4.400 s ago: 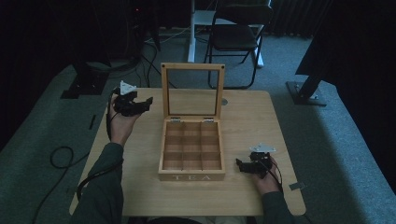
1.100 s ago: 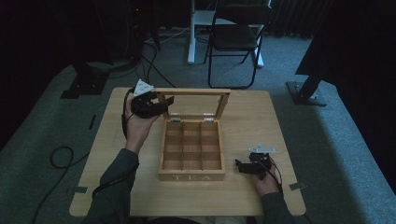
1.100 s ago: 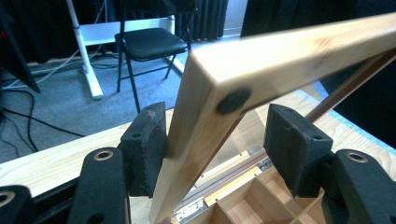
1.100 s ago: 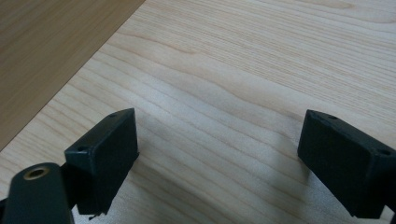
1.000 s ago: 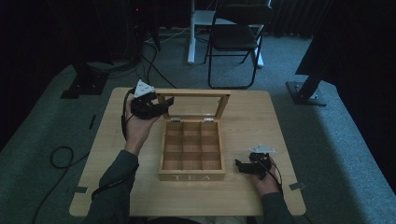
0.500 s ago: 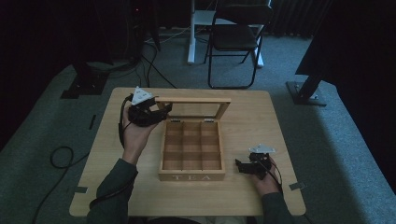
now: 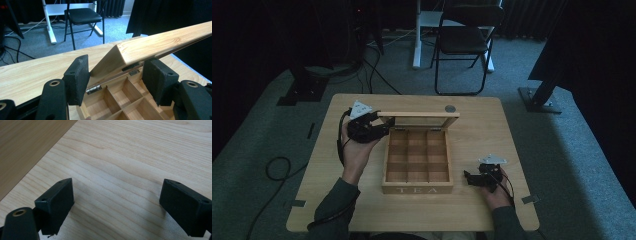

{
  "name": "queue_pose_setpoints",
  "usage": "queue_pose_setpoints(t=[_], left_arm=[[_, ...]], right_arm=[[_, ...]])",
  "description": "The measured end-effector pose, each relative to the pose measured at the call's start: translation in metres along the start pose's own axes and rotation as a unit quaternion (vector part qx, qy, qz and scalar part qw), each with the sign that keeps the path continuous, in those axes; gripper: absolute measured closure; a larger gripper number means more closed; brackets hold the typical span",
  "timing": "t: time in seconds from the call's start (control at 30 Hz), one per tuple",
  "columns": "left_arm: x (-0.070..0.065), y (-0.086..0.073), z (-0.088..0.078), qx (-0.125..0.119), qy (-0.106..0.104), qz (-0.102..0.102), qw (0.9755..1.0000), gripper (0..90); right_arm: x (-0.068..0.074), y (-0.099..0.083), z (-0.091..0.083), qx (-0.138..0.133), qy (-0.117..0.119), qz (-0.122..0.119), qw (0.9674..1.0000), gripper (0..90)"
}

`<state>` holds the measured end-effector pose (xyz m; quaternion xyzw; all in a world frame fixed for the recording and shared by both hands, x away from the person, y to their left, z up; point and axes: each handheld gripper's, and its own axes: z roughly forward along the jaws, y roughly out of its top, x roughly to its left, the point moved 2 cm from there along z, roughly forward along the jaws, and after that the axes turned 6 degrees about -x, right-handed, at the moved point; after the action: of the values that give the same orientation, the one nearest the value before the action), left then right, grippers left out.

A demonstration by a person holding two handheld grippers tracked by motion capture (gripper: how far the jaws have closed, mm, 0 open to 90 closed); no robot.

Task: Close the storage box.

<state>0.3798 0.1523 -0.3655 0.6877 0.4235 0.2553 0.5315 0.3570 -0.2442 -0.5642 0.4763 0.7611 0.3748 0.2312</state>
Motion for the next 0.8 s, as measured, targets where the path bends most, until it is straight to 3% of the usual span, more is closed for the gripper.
queue_pose_setpoints(t=[0.8], left_arm=[[-0.010,-0.024,-0.016,0.003,-0.007,-0.009,0.9999,38.4]], right_arm=[[0.000,0.000,0.000,0.001,0.000,0.000,1.0000,11.7]])
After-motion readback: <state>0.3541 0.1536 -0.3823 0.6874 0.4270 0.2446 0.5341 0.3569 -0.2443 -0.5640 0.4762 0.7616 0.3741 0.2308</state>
